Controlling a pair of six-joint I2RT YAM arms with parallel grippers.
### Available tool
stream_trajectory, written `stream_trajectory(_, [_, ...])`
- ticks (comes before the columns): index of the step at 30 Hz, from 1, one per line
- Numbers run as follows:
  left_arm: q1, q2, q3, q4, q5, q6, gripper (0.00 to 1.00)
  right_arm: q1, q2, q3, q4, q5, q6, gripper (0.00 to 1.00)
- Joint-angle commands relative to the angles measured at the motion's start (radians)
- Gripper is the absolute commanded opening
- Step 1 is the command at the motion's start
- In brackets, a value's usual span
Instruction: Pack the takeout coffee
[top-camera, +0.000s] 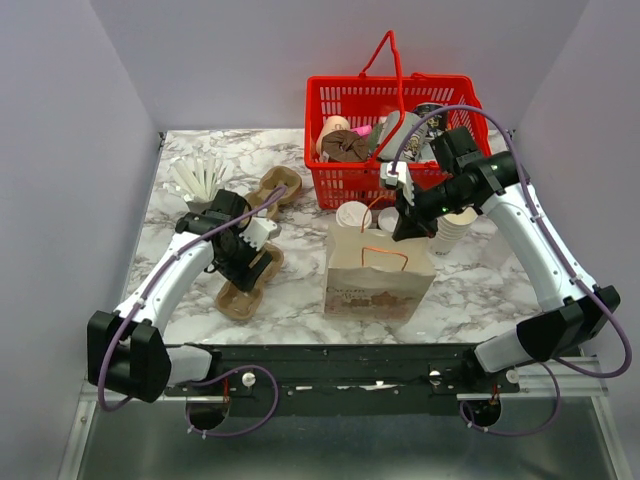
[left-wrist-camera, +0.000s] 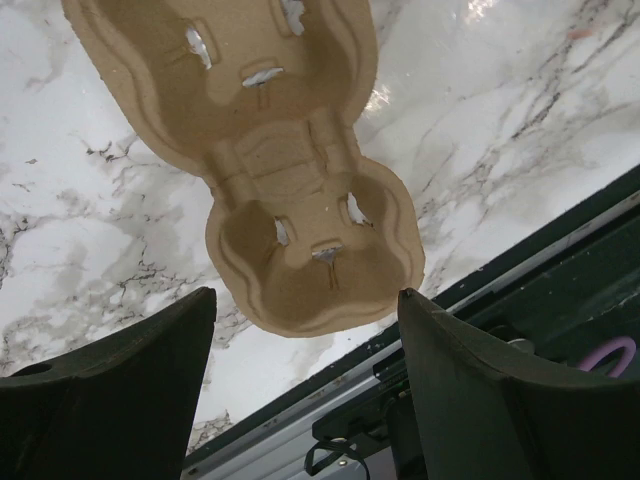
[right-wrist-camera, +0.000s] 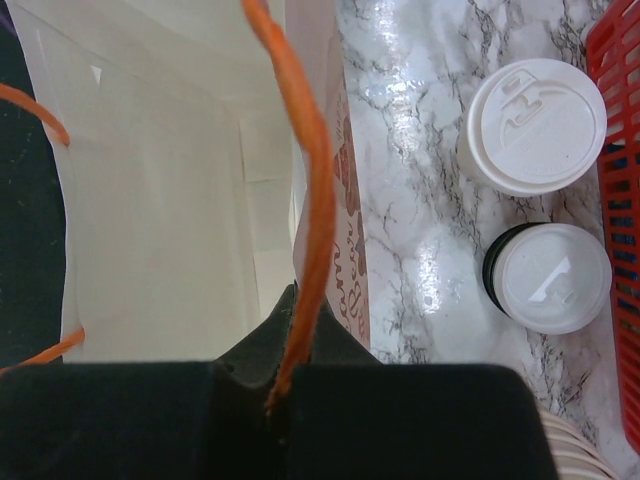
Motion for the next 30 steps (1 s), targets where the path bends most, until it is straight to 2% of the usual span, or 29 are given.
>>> stream_trajectory(1, [0.006, 0.031, 0.017, 0.057, -0.045, -0.064, 0.8, 0.006, -0.004, -0.011, -0.047, 0.061, 0.027, 0.01])
stream_trajectory(9, [-0.002, 0.143, 0.044, 0.076, -0.02, -0.103, 0.75, 0.004, 0.027, 0.025, -0.1, 0.012, -0.019, 0.0])
stream_trajectory(24, [-0.006, 0.182, 0.049, 0.08, 0.018, -0.166, 0.72, 0.006, 0.027, 0.03, -0.067, 0.015, 0.117, 0.0])
stream_trajectory(30, [-0.006, 0.193, 0.047, 0.092, 0.0, -0.184, 0.72, 0.006, 0.051, 0.039, -0.09, 0.027, 0.115, 0.06])
